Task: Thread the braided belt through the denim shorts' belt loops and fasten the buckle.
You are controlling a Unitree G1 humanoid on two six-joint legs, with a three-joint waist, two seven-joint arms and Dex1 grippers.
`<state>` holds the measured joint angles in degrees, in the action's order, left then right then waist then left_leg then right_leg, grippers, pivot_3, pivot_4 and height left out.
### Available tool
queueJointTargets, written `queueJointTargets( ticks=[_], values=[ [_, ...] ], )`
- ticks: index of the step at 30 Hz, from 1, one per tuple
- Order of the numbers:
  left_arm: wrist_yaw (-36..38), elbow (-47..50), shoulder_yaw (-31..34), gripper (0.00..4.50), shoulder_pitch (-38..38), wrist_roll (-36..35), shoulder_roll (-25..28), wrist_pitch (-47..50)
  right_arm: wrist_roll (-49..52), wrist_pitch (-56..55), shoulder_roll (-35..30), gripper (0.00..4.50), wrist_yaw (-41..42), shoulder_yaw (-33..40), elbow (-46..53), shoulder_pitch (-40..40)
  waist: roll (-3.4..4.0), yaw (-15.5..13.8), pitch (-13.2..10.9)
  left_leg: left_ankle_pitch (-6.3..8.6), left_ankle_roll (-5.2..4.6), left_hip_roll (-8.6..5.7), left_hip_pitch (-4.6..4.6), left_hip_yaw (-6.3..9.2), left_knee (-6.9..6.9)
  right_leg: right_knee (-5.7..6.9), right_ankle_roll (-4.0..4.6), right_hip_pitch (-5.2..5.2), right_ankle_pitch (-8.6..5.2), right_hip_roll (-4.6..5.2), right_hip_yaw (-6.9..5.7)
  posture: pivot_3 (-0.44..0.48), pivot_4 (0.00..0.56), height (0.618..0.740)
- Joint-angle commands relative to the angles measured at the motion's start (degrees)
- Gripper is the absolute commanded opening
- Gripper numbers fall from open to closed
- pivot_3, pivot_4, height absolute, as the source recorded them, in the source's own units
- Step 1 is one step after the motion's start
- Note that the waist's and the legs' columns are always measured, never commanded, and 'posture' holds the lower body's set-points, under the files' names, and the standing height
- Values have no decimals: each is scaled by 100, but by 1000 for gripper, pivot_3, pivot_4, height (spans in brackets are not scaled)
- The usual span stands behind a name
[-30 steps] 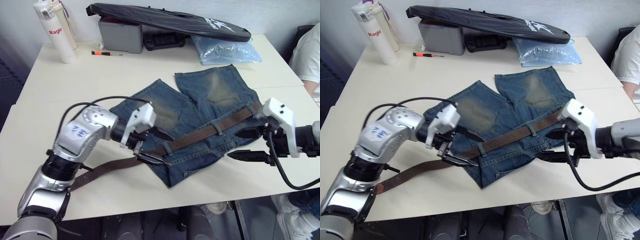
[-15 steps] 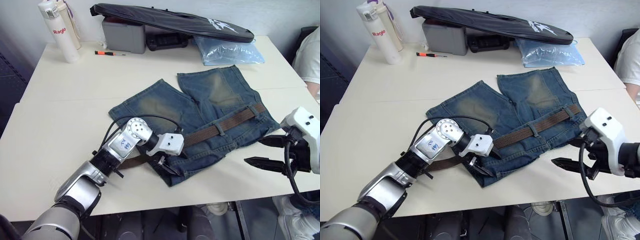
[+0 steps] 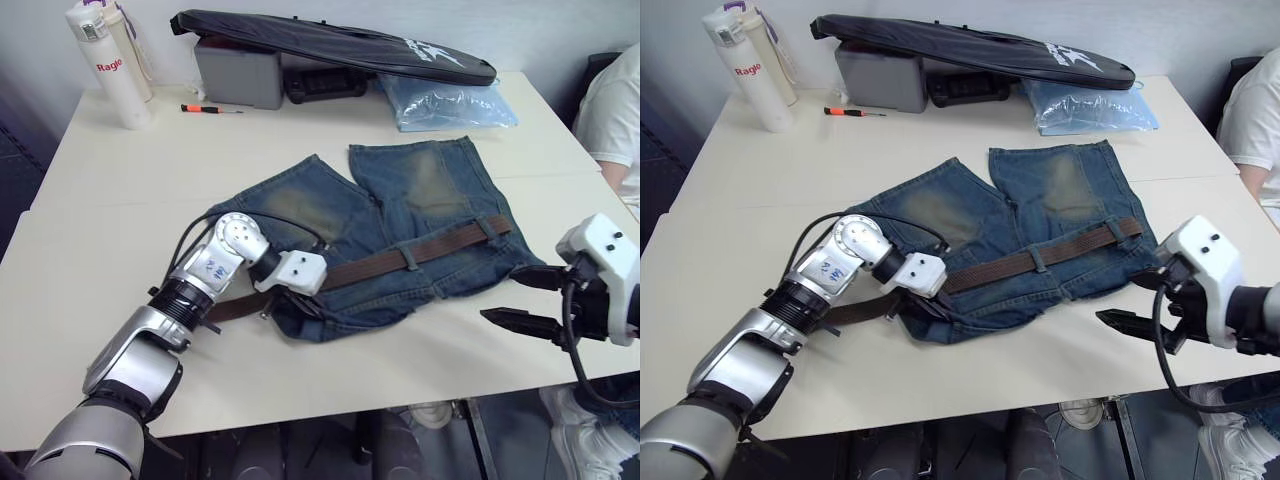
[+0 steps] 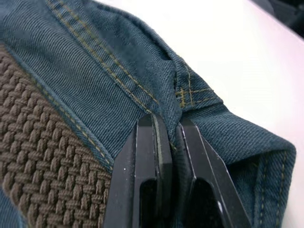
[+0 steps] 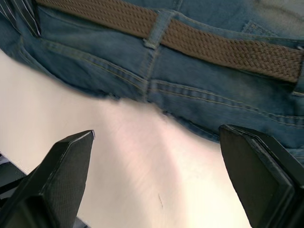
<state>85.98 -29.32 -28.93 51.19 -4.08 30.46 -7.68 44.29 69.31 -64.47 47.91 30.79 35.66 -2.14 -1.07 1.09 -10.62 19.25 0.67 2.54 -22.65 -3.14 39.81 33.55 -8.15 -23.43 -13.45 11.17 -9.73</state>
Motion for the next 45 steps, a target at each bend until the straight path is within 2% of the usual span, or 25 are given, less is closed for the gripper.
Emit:
queueJointTargets(
  ticks=[1,3,7,15,17,18,20,21,31,41,45],
  values=[
    [295,-294,234,17,34,98,266,-206,-121,-364,81,4500,-112,-304,-130,-214,0,73,0,-16,-17,-40,-18,67,-7,2,-8,19,-8,40,-58,0,150,740],
    [360,-338,318,17,14,62,357,-263,-61,-406,148,4500,-170,-522,-192,-367,0,96,0,-105,-7,-140,-56,226,-51,1,-28,61,-19,134,-165,0,150,740],
    [466,-276,482,17,-132,-52,628,-273,18,-425,293,4500,-264,-902,-418,-794,1,109,-1,-171,-6,-222,-56,311,-87,1,-62,112,-40,216,-249,0,150,740],
    [480,-139,716,17,-435,-141,1101,-314,-89,-770,369,4500,-61,-1530,-650,-1302,4,-102,-4,-177,0,-206,-50,252,-75,10,-57,95,-38,199,-198,0,150,740],
    [475,-47,791,17,-541,-201,1196,-265,-162,-871,388,4500,-57,-1764,-791,-1499,7,-68,-5,-169,11,-178,-40,228,-75,8,-52,88,-35,165,-173,0,150,740],
    [457,-11,829,17,-597,-231,1246,-250,-206,-917,378,4500,-26,-1891,-860,-1589,9,21,-4,-163,7,-181,-50,238,-88,6,-51,97,-35,163,-173,0,150,740],
    [379,27,908,17,-681,-292,1295,-161,-239,-924,383,4500,2,-2056,-1000,-1745,11,146,-6,-203,-34,-281,-46,407,-156,7,-99,173,-77,246,-275,0,150,740],
    [325,19,969,17,-726,-320,1323,-126,-252,-929,393,4500,13,-2129,-1082,-1838,11,133,-6,-250,9,-300,-39,434,-170,5,-119,183,-89,247,-233,0,150,740],
    [-140,128,1620,17,-1089,-390,1830,296,-455,-1128,410,4500,246,-2618,-1475,-2321,14,54,-8,-251,23,-282,-13,381,-175,4,-105,176,-94,224,-181,0,150,740],
    [-159,1408,2568,4468,-1713,-1180,2348,1884,-664,-1340,581,4500,499,-3016,-1841,-2730,14,19,-11,-234,9,-280,32,314,-185,10,-107,174,-94,221,-108,0,150,740],
    [-566,1765,2976,4468,-1890,-1443,2607,3059,-765,-1430,874,4500,445,-2999,-2303,-2963,15,29,-12,-229,11,-276,32,297,-185,15,-107,158,-94,215,-90,0,150,740]
  ],
)
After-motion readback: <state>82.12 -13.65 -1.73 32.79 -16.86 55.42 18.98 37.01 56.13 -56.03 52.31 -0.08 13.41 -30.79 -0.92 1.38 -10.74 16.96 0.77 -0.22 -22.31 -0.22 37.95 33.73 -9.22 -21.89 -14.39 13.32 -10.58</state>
